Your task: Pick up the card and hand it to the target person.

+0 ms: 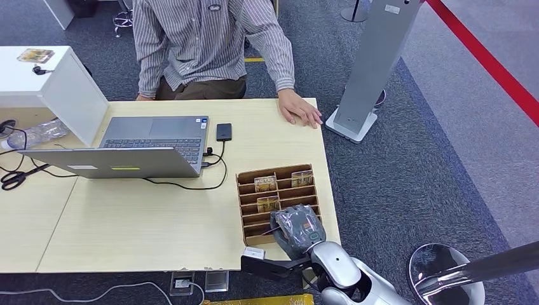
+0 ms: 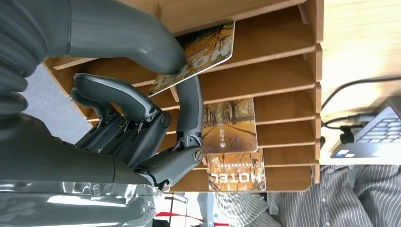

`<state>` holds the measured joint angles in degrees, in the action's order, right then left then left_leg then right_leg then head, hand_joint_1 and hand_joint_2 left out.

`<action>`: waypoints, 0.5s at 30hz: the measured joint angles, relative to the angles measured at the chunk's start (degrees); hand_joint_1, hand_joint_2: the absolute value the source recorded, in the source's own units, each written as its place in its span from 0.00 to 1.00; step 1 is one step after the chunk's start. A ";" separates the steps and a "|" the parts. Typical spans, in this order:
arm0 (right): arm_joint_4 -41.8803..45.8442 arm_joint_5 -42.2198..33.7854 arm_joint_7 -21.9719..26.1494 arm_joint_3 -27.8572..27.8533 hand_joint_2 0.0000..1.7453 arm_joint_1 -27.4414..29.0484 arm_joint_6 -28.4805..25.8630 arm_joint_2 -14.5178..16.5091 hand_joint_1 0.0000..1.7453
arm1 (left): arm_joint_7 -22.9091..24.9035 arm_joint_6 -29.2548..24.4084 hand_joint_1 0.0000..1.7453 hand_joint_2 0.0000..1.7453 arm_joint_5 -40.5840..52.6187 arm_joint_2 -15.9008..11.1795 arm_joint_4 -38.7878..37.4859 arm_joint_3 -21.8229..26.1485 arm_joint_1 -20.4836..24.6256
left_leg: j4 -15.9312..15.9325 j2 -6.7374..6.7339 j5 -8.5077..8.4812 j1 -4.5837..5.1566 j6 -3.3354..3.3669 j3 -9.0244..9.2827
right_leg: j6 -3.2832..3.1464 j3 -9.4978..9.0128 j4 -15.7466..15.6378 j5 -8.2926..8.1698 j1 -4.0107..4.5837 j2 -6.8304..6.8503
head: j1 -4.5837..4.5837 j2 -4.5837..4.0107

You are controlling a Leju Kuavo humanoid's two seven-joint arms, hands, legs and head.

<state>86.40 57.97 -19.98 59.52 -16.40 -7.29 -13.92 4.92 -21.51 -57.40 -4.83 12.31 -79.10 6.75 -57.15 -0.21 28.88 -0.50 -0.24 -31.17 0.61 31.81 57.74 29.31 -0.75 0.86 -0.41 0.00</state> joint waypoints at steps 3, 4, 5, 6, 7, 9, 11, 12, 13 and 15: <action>0.08 -0.96 0.33 -0.67 1.00 0.00 -1.12 -0.01 1.00 | 0.02 -0.25 0.00 1.00 0.00 0.00 0.00 0.00 0.00 | 0.00 0.00 0.00 0.00 0.00 0.00 | 0.00 0.00 0.00 0.00 0.00 0.00 | 0.02 0.00; 0.19 -1.52 0.46 -0.93 1.00 0.00 -1.50 -0.02 1.00 | 0.02 -0.34 0.00 1.00 0.00 0.00 0.00 0.00 0.00 | 0.00 0.00 0.00 0.00 0.00 0.00 | 0.00 0.00 0.00 0.00 0.00 0.00 | 0.02 0.00; 0.38 -2.26 0.61 -1.23 1.00 -0.01 -1.89 -0.04 1.00 | 0.03 -0.45 0.00 1.00 0.00 0.00 0.00 0.00 0.00 | 0.00 0.00 0.00 0.00 0.00 0.00 | 0.00 0.00 0.00 0.00 0.00 0.00 | 0.02 0.00; 0.67 -3.30 0.81 -1.59 1.00 -0.03 -2.28 -0.05 1.00 | 0.08 -0.54 0.00 1.00 -0.01 0.00 0.00 0.00 0.00 | 0.00 0.00 0.00 0.00 0.00 0.00 | 0.00 0.00 0.00 0.00 0.00 0.00 | 0.02 0.00; 1.04 -4.56 1.06 -1.99 1.00 -0.06 -2.58 -0.07 1.00 | 0.14 -0.62 0.00 1.00 -0.02 0.00 0.00 0.00 0.00 | 0.00 0.00 0.00 0.00 0.00 0.00 | 0.00 0.00 0.00 0.00 0.00 0.00 | 0.02 0.00; 2.06 -7.70 1.55 -3.01 1.00 -0.23 -2.85 -0.20 1.00 | 0.26 -0.68 0.00 1.00 -0.07 0.00 0.00 0.00 -0.01 | 0.00 0.00 0.00 0.00 0.00 0.00 | 0.00 0.00 0.00 0.00 0.00 0.00 | 0.02 0.00; 3.34 -10.55 1.87 -4.08 1.00 -0.64 -2.85 -0.51 1.00 | 0.30 -0.72 0.00 1.00 -0.13 0.00 0.00 0.00 -0.02 | 0.00 0.00 0.00 0.00 0.00 0.00 | 0.00 0.00 0.00 0.00 0.00 0.00 | 0.01 0.01; 4.07 -11.87 1.89 -4.62 1.00 -0.96 -2.80 -0.73 1.00 | 0.33 -0.76 0.00 1.00 -0.19 0.00 0.00 0.00 -0.03 | 0.00 0.00 0.00 0.00 0.00 0.00 | 0.00 0.00 0.00 0.00 0.00 0.00 | 0.00 0.01; 4.85 -13.15 1.73 -5.10 1.00 -1.35 -2.69 -1.00 1.00 | 0.36 -0.82 0.00 1.00 -0.27 0.00 0.00 0.00 -0.03 | 0.00 0.00 -0.01 0.00 0.01 0.01 | 0.01 0.00 0.00 -0.01 0.00 0.00 | 0.00 0.01; 6.74 -16.04 0.89 -6.04 1.00 -2.26 -2.06 -1.77 1.00 | 0.45 -1.01 0.00 1.00 -0.49 0.00 0.00 0.00 -0.05 | -0.01 0.00 -0.01 0.01 0.01 0.01 | 0.02 0.00 0.00 -0.02 -0.01 0.00 | -0.02 0.00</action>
<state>93.14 41.93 -19.10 53.48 -18.66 -9.35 -15.70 5.37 -22.52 -57.88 -4.83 12.31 -79.10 6.70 -57.16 -0.21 28.86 -0.49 -0.23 -31.16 0.63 31.81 57.74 29.29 -0.76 0.85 -0.43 0.00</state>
